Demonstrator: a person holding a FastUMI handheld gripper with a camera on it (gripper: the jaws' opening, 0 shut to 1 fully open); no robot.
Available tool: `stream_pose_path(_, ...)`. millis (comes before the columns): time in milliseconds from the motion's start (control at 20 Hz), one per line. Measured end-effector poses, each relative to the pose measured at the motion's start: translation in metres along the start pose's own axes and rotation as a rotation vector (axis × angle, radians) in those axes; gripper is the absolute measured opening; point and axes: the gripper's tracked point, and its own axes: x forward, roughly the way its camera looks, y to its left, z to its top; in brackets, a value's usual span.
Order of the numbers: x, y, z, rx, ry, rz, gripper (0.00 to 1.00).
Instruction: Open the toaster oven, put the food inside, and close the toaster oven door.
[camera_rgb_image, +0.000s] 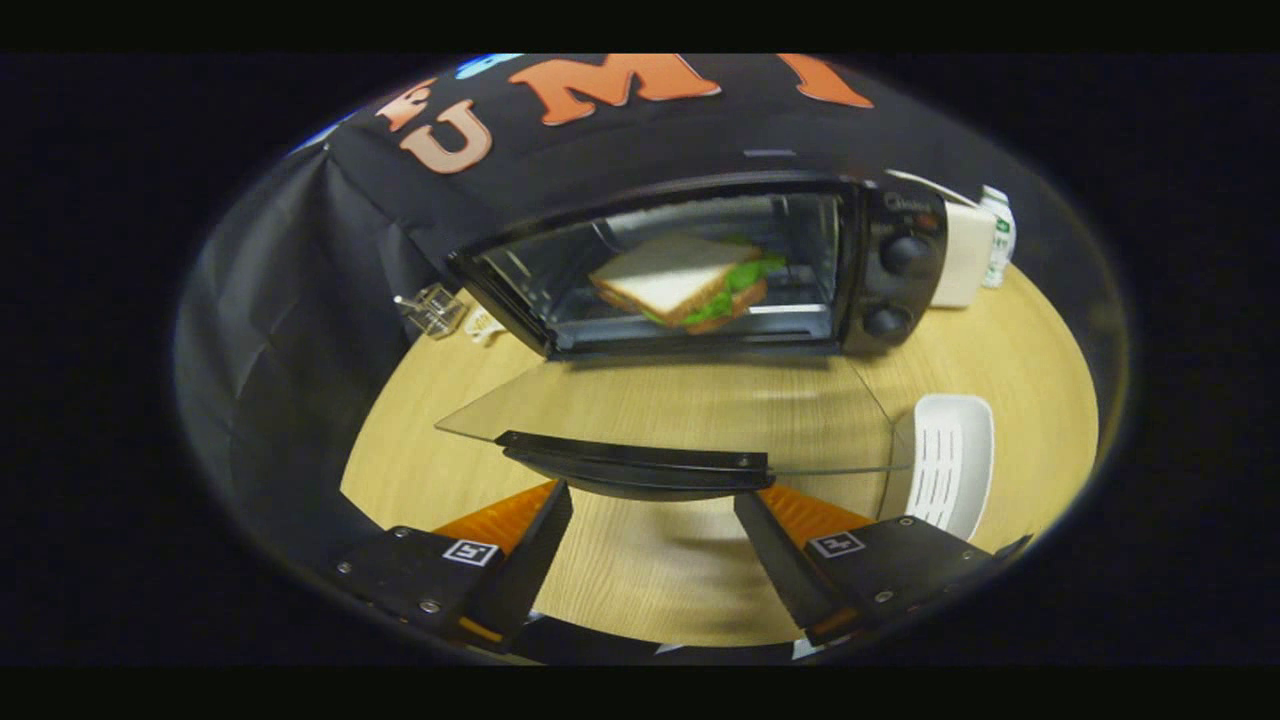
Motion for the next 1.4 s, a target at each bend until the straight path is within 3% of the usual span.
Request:
stream_pose_path(200,-0.004,0.002,0.051,-0.055,-0.083,-0.021,0.96)
stream_pose_path(450,-0.006,-0.015,0.100,-0.022,-0.134,-0.075,0.96)
stream_pose_path(800,-0.005,-0.010,0.130,-0.003,-0.206,-0.075,0.97)
stream_pose_path(950,-0.029,0.002,0.147,-0.021,-0.287,-0.044,0.95)
stream_pose_path(1400,-0.175,0.017,0.262,-0.270,-0.698,-0.122,0.95)
